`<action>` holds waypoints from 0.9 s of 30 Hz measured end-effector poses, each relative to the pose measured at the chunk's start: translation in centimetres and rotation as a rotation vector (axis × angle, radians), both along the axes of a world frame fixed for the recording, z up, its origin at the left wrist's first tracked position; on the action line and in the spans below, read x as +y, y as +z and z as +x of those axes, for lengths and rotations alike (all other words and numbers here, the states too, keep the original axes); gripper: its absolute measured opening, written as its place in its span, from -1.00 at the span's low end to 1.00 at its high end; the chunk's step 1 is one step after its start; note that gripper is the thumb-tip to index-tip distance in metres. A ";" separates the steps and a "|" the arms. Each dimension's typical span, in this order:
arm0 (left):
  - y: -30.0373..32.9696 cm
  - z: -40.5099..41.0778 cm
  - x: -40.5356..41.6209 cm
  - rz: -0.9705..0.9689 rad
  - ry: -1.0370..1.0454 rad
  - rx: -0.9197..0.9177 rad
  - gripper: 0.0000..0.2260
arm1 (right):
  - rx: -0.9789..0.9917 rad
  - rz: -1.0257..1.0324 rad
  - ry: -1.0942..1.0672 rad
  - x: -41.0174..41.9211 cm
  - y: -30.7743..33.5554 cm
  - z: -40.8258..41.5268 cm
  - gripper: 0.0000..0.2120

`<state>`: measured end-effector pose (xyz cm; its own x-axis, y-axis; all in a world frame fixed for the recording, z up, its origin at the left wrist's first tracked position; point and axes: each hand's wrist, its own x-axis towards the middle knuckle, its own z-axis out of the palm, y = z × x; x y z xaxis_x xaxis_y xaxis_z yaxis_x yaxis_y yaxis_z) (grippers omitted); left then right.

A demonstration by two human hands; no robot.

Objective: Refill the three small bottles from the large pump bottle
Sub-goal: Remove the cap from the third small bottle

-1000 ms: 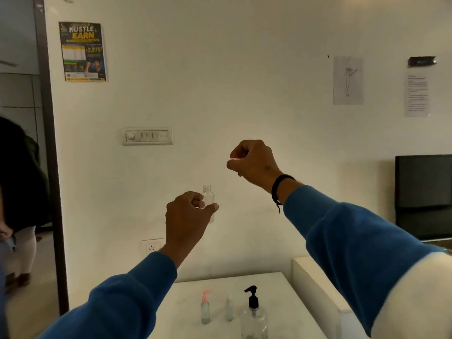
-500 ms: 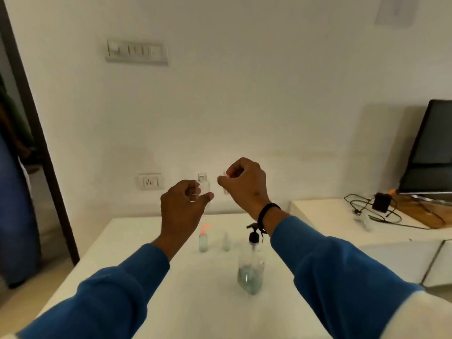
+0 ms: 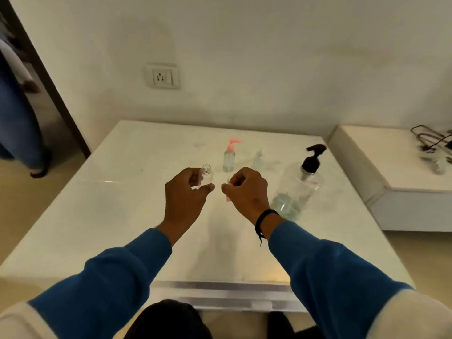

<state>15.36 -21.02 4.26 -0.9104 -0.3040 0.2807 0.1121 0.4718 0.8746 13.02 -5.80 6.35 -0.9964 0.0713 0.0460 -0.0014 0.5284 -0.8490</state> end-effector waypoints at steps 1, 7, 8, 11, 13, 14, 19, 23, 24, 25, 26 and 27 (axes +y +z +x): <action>-1.0 -0.2 -0.3 0.000 0.002 -0.021 -0.72 | -0.026 0.012 -0.006 -0.4 -1.2 -0.3 -0.86; -4.9 -0.7 -1.3 -0.011 0.024 -0.054 -0.72 | -0.125 0.118 0.057 -2.4 -6.6 -0.7 -0.88; -5.3 -0.7 -1.4 -0.011 0.019 -0.060 -0.73 | -0.133 0.133 0.063 -2.5 -7.1 -0.7 -0.88; -6.3 -0.6 -1.4 -0.015 0.008 -0.067 -0.72 | -0.160 0.156 0.076 -2.8 -8.2 -0.7 -0.87; -6.8 -0.5 -1.2 -0.023 0.008 -0.068 -0.72 | -0.168 0.166 0.083 -3.0 -8.6 -0.7 -0.86; -6.9 -0.6 -1.2 -0.031 0.011 -0.068 -0.72 | -0.164 0.174 0.082 -3.1 -8.7 -0.8 -0.85; -6.9 -0.7 -0.8 -0.033 0.021 -0.072 -0.70 | -0.161 0.214 0.101 -3.2 -8.9 -1.0 -0.82; -6.3 -0.8 -0.7 -0.039 0.034 -0.064 -0.68 | -0.147 0.242 0.120 -2.9 -8.8 -0.9 -0.75; -6.1 -0.8 -0.7 -0.043 0.038 -0.058 -0.68 | -0.139 0.241 0.122 -2.7 -8.7 -0.9 -0.73; -5.8 -0.8 -0.7 -0.048 0.040 -0.051 -0.68 | -0.129 0.234 0.125 -2.5 -8.3 -1.0 -0.72; -5.4 -0.9 -0.7 -0.051 0.040 -0.045 -0.69 | -0.121 0.228 0.127 -2.3 -7.8 -1.0 -0.72; -4.8 -1.0 -0.7 -0.053 0.039 -0.038 -0.68 | -0.109 0.224 0.129 -2.2 -7.2 -1.0 -0.72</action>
<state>14.39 -21.69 -0.59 -0.9086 -0.3247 0.2626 0.0599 0.5211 0.8514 12.01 -7.95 -0.83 -0.9965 -0.0560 -0.0618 0.0044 0.7046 -0.7095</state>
